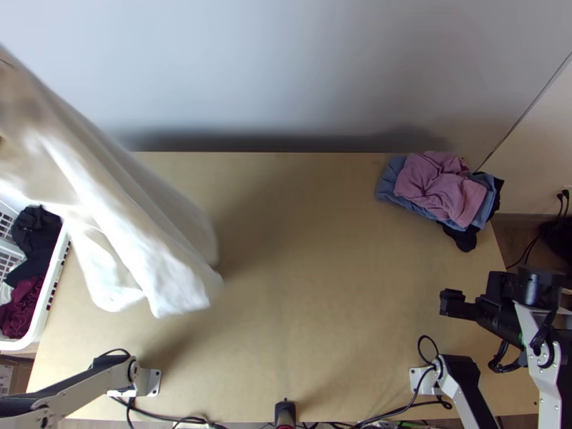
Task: Fold the t-shirt
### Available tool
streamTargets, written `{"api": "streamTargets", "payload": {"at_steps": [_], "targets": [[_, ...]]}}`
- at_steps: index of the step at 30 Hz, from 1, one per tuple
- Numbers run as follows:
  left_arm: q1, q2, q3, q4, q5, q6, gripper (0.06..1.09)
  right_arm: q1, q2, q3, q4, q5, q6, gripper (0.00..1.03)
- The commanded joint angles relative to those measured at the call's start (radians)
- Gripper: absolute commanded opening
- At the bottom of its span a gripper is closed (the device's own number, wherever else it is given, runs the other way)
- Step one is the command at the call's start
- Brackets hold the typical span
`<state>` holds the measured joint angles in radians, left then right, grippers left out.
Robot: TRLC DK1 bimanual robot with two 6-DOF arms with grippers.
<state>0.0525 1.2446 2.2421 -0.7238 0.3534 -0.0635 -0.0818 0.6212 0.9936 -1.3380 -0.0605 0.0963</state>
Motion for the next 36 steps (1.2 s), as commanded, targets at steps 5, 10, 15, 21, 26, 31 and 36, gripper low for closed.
{"api": "streamTargets", "payload": {"at_steps": [5,10,15,21,26,31,36], "targets": [[-0.553,0.044,-0.154,-0.221,-0.163,-0.012,0.09,-0.035,-0.023,-0.009,-0.012,-0.001,0.000,0.98],[-0.723,0.115,-0.154,-0.180,-0.310,-0.001,0.09,-0.045,-0.048,-0.029,-0.021,-0.001,0.000,0.98],[-0.818,0.190,-0.194,-0.184,-0.312,-0.001,0.09,-0.039,-0.063,-0.053,-0.021,-0.001,-0.003,0.98],[-0.925,0.283,-0.231,-0.129,-0.314,-0.006,0.09,-0.026,-0.063,-0.073,-0.009,-0.001,-0.004,0.98],[-0.985,0.392,-0.228,-0.072,-0.315,-0.022,0.09,-0.009,-0.048,-0.039,-0.007,-0.007,-0.001,0.98],[-1.025,0.530,-0.170,-0.031,-0.317,-0.022,0.09,0.042,0.022,0.051,0.008,-0.024,-0.004,0.98],[-1.030,0.673,-0.047,-0.031,-0.317,-0.021,0.20,0.114,0.118,0.120,0.040,-0.025,-0.009,0.98]]}}
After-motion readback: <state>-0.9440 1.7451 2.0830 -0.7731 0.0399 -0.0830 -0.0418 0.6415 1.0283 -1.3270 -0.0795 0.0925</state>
